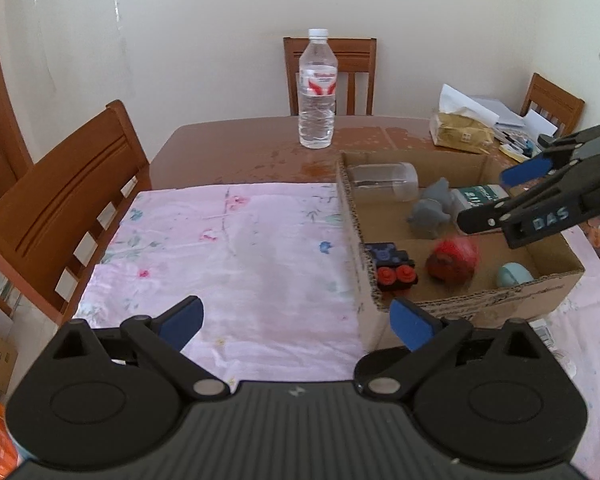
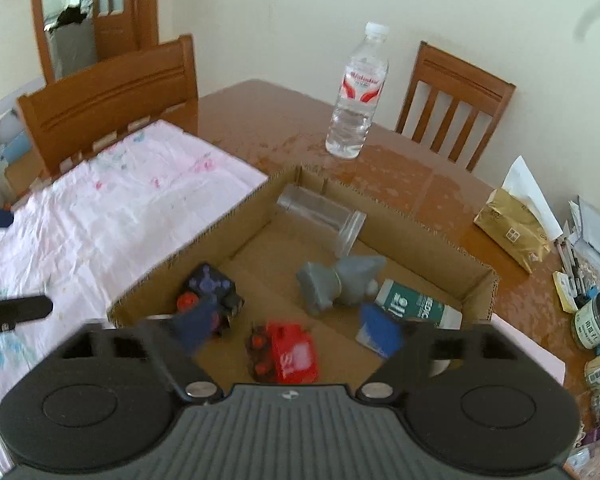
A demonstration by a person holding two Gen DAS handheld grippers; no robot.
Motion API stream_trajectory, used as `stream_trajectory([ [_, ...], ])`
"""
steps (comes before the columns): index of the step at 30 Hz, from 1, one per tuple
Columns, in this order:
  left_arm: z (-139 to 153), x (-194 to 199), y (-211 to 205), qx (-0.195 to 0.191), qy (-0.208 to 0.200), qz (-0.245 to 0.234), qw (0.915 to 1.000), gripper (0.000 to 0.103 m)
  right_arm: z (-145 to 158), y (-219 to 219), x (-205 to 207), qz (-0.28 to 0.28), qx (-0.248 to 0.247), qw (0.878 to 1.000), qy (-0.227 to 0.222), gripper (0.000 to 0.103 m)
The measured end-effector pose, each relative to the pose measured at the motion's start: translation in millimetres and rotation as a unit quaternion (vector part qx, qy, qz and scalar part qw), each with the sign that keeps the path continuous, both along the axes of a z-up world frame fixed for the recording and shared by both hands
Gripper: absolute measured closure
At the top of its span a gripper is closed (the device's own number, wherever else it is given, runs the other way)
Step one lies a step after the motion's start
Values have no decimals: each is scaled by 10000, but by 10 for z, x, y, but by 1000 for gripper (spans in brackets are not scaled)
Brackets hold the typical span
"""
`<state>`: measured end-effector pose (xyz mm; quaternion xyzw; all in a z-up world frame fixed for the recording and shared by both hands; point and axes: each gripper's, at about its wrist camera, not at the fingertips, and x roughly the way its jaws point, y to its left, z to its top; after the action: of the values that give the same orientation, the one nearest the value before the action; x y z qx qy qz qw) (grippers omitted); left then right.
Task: Organize rigid objects
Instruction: 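Carry both toy trains into the cardboard box and open both tools, then move the left tool over the black oval case while the right tool approaches the capsule jar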
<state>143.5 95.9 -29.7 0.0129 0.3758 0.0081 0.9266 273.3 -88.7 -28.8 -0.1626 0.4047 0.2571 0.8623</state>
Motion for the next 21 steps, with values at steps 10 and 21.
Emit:
stream_trajectory([
  [10,-69,26,56,76,111,56,9999,3,86,-69,-128,-582,122,9982,-18,0],
  [21,-123,-75,5,35,232,-71,9997,3,35,-388,-594,-1282,203,9915,112,0],
])
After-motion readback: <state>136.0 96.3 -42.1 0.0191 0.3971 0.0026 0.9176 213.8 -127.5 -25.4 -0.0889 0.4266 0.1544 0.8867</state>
